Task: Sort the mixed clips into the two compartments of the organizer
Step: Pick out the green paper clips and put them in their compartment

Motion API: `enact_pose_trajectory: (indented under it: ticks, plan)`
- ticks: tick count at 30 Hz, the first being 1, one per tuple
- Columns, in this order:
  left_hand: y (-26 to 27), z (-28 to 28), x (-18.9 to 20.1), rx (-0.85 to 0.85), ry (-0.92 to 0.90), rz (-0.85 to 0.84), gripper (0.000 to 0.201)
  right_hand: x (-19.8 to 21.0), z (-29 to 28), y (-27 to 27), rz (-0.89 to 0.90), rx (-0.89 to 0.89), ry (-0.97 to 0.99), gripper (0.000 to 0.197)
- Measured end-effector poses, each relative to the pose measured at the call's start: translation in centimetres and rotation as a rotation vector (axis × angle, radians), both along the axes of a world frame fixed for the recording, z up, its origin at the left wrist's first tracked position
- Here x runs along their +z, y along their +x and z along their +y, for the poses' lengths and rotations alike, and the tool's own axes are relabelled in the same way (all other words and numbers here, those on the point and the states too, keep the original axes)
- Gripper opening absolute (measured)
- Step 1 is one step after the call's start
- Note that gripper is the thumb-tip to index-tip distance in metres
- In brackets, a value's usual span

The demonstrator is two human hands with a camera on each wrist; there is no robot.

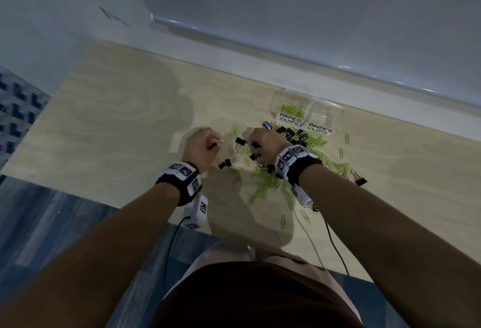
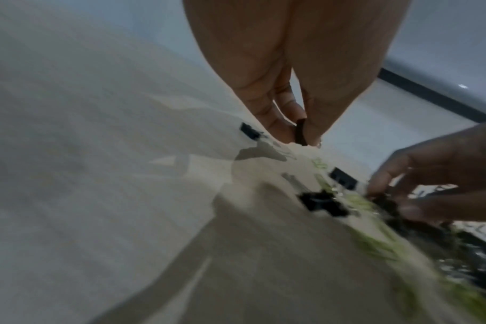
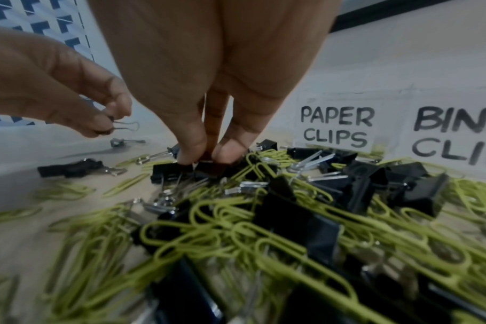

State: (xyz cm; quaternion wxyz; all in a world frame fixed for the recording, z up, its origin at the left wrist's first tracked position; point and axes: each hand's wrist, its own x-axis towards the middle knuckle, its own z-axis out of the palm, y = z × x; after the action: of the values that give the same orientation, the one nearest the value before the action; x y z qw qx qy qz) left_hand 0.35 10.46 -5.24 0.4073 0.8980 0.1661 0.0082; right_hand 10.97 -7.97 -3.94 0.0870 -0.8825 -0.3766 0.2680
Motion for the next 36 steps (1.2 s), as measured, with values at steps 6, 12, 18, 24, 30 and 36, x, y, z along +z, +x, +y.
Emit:
enact_pose_trajectory:
  ticks: [6, 12, 18, 24, 30, 36]
  plan:
    - [-2.0, 1.6, -0.1, -0.251, 0.238, 0.120, 0.027, -0.2, -0.1, 0.1, 0.017, -0.053, 0.019, 0.024]
    - [-2.6, -0.6, -1.2, -0.496, 0.251, 0.058, 0.029, 1.3, -0.8, 0.9, -0.043, -0.178, 0.078, 0.014]
    - [-2.8, 1.4, -0.5, -0.444, 0.300, 0.064, 0.023, 1.6, -0.4, 1.7, -0.116, -0.306, 0.108, 0.014]
    - [1.8, -1.0, 0.8, -0.404, 0.270, 0.068, 0.019, 1.0, -0.4, -1.9, -0.202, -0.024, -0.062, 0.025]
    - [6.1, -4.8, 1.0, -0.397, 0.342, 0.202, 0.026, 0.3, -0.8, -3.2, -0.145, -0.072, -0.051, 0.034]
    - [6.8, -2.2, 1.6, -0.234, 0.240, 0.091, 0.018, 2.0, -0.9, -1.1, 0.087, -0.495, 0.269, 0.016]
